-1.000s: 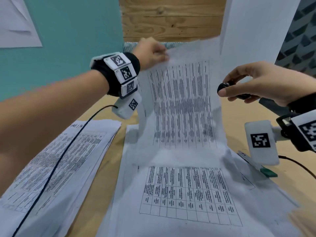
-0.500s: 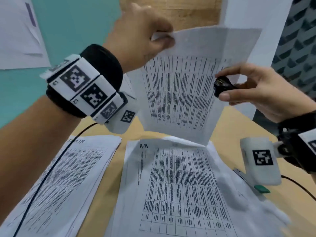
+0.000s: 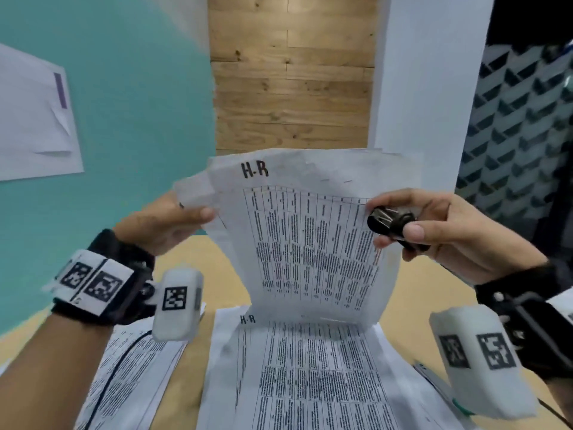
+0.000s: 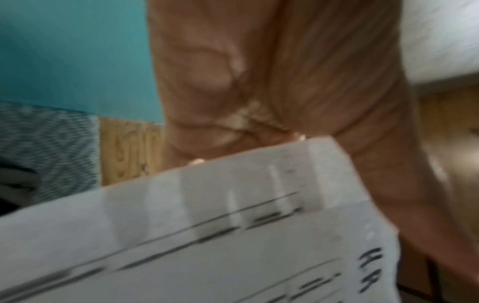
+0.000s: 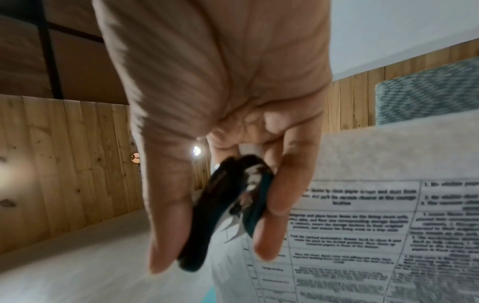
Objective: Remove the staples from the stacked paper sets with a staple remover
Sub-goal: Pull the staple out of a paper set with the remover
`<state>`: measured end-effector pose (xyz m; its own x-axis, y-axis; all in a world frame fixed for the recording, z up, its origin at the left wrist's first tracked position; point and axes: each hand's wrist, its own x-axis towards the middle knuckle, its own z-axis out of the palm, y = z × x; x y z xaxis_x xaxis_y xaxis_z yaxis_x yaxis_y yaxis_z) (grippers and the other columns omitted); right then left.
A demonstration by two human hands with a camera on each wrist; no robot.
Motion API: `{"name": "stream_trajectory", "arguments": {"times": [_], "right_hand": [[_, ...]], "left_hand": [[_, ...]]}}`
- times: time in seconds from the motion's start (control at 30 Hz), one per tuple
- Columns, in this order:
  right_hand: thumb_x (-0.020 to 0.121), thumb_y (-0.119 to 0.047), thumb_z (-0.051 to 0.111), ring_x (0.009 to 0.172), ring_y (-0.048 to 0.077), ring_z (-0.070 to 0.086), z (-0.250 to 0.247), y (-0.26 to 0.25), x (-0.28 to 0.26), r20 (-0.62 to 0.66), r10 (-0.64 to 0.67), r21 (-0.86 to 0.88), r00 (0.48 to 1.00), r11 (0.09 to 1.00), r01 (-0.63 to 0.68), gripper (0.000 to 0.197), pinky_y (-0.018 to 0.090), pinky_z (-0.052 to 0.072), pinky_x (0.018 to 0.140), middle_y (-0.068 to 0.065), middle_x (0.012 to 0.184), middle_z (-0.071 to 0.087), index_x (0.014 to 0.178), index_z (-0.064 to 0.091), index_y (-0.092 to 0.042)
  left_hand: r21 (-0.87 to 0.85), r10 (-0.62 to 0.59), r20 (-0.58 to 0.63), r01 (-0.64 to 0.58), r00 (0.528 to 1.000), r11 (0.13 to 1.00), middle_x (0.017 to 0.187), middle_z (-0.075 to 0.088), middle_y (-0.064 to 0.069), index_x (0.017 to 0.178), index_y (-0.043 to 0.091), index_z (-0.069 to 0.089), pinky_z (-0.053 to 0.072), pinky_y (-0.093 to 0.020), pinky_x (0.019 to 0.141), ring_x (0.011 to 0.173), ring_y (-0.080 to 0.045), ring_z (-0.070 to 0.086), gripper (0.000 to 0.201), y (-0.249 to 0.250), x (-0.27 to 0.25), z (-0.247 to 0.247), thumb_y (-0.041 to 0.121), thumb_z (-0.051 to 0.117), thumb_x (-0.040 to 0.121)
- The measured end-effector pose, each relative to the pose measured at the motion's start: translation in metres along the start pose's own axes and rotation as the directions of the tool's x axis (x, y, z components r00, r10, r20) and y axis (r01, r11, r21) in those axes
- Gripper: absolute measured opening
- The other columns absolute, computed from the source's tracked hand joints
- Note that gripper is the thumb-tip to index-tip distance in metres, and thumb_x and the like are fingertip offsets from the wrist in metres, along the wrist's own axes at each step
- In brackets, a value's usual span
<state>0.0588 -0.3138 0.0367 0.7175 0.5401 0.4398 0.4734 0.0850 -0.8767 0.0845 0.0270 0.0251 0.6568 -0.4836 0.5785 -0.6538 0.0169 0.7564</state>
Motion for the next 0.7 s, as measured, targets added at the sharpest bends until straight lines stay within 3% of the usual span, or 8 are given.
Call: {"name": "stream_trajectory", "arguments": {"times": [0.1, 0.3, 0.4, 0.47, 0.53, 0.6, 0.63, 0.7], "right_hand": [[0.035, -0.041, 0.092, 0.072, 0.018, 0.069, -0.001, 0.0, -0.002, 0.048, 0.028, -0.012, 0.998, 1.0, -0.027, 0.069, 0.018, 0.048, 0.049, 0.012, 0.082, 0.07, 0.097, 0.074, -0.018], [0.036, -0.039, 0.093, 0.074, 0.02, 0.069, -0.009, -0.005, -0.006, 0.106, 0.083, -0.103, 0.991, 0.992, -0.072, 0.069, 0.018, 0.048, 0.051, 0.016, 0.084, 0.071, 0.099, 0.074, -0.018], [0.034, -0.039, 0.093, 0.077, 0.022, 0.068, -0.009, -0.007, -0.007, 0.131, 0.111, -0.173, 0.985, 0.981, -0.088, 0.07, 0.02, 0.051, 0.06, 0.015, 0.09, 0.072, 0.099, 0.075, -0.02], [0.035, -0.037, 0.093, 0.081, 0.022, 0.07, -0.009, -0.011, -0.01, 0.156, 0.124, -0.201, 0.98, 0.975, -0.091, 0.069, 0.023, 0.053, 0.064, 0.014, 0.095, 0.073, 0.1, 0.074, -0.021], [0.037, -0.037, 0.093, 0.084, 0.023, 0.07, -0.009, -0.017, -0.013, 0.149, 0.102, -0.226, 0.984, 0.972, -0.066, 0.067, 0.023, 0.054, 0.066, 0.011, 0.096, 0.073, 0.1, 0.074, -0.024], [0.037, -0.038, 0.093, 0.084, 0.023, 0.071, -0.009, -0.02, -0.015, 0.103, 0.048, -0.249, 0.993, 0.968, -0.021, 0.067, 0.023, 0.055, 0.068, 0.009, 0.093, 0.074, 0.1, 0.074, -0.027], [0.037, -0.04, 0.093, 0.084, 0.023, 0.071, -0.008, -0.021, -0.015, 0.078, 0.014, -0.262, 0.997, 0.965, 0.007, 0.067, 0.024, 0.055, 0.069, 0.007, 0.093, 0.074, 0.1, 0.074, -0.028], [0.038, -0.041, 0.092, 0.086, 0.022, 0.071, -0.005, -0.021, -0.014, 0.053, -0.041, -0.282, 0.998, 0.958, 0.054, 0.066, 0.024, 0.055, 0.072, 0.005, 0.095, 0.074, 0.1, 0.074, -0.029]], "left_hand": [[-0.185, -0.062, -0.033, 0.055, 0.998, 0.981, 0.106, 0.071, 0.007, 0.101, 0.032, 0.073, 0.053, -0.022, 0.079, 0.099, -0.008, 0.066, 0.059, -0.024, 0.001, 0.009, 0.052, 0.086, 0.047], [-0.225, -0.11, -0.04, 0.099, 0.993, 0.969, 0.093, 0.074, 0.005, 0.087, 0.03, 0.077, 0.055, -0.021, 0.07, 0.086, -0.009, 0.07, 0.053, -0.012, 0.003, 0.02, 0.054, 0.087, 0.041], [-0.289, -0.186, 0.07, 0.198, 0.98, 0.937, 0.107, 0.071, -0.004, 0.103, 0.021, 0.073, 0.052, -0.024, 0.084, 0.101, -0.014, 0.066, 0.044, -0.012, -0.006, 0.012, 0.041, 0.081, 0.065], [-0.289, -0.111, -0.118, 0.073, 0.987, 0.955, 0.133, 0.047, -0.03, 0.133, -0.007, 0.044, 0.028, -0.039, 0.11, 0.128, -0.035, 0.042, 0.04, 0.001, -0.021, -0.001, 0.004, 0.048, 0.095], [-0.543, -0.125, -0.107, 0.047, 0.986, 0.838, 0.139, 0.02, -0.046, 0.137, -0.021, 0.015, 0.008, -0.057, 0.11, 0.131, -0.055, 0.02, 0.043, 0.004, -0.028, -0.011, -0.015, 0.02, 0.095], [-0.723, -0.128, 0.004, 0.091, 0.992, 0.685, 0.136, 0.015, -0.051, 0.139, -0.019, 0.011, -0.003, -0.063, 0.107, 0.127, -0.062, 0.018, 0.05, 0.016, -0.03, -0.015, 0.012, 0.013, 0.099], [-0.77, -0.104, 0.069, 0.12, 0.992, 0.626, 0.135, 0.013, -0.052, 0.14, -0.017, 0.011, -0.011, -0.061, 0.106, 0.127, -0.063, 0.017, 0.074, 0.023, -0.031, -0.016, 0.042, 0.001, 0.096], [-0.78, -0.178, 0.012, 0.12, 0.984, 0.614, 0.136, 0.011, -0.052, 0.141, -0.014, 0.012, -0.013, -0.058, 0.107, 0.13, -0.061, 0.015, 0.109, 0.037, -0.031, -0.011, 0.066, -0.023, 0.075]]}}
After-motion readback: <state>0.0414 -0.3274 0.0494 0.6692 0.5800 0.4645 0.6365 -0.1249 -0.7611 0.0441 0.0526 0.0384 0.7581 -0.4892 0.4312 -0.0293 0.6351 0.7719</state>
